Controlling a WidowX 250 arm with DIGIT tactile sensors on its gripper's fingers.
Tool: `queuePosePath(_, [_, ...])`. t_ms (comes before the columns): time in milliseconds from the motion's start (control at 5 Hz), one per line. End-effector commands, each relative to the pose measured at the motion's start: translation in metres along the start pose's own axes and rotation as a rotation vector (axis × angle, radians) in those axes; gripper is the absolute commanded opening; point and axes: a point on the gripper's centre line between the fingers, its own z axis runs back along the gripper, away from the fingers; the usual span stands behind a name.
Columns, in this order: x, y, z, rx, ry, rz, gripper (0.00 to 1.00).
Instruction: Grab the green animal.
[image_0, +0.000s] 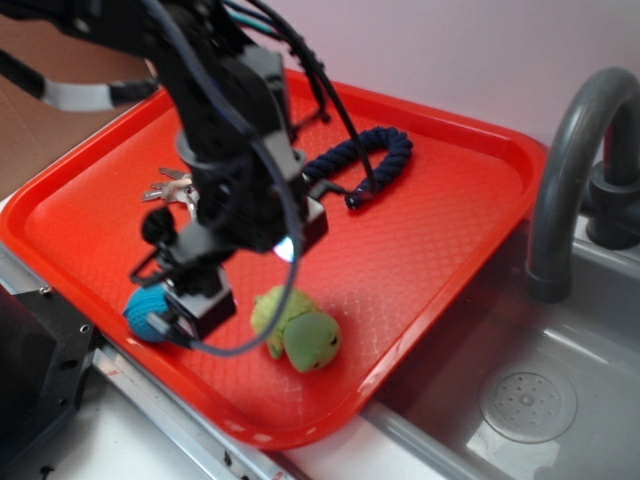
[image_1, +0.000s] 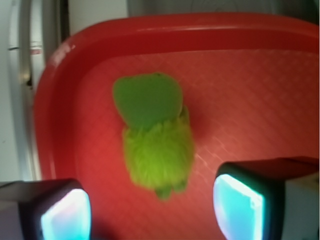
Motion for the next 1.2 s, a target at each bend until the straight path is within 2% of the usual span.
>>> queuePosePath(0, [0.005, -0.009, -0.022, -0.007, 0.046, -0.01, 1.0])
queuePosePath(200, [0.006, -0.01, -0.026, -0.027, 0.11, -0.042, 1.0])
queuePosePath(400, [0.008, -0.01, -0.024, -0.018, 0.136, -0.033, 0.0])
queuePosePath(800, [0.008, -0.011, -0.026, -0.002, 0.121, -0.005, 0.0])
queuePosePath(1000, [-0.006, -0.004, 0.005, 0.031, 0.072, 0.249, 0.0])
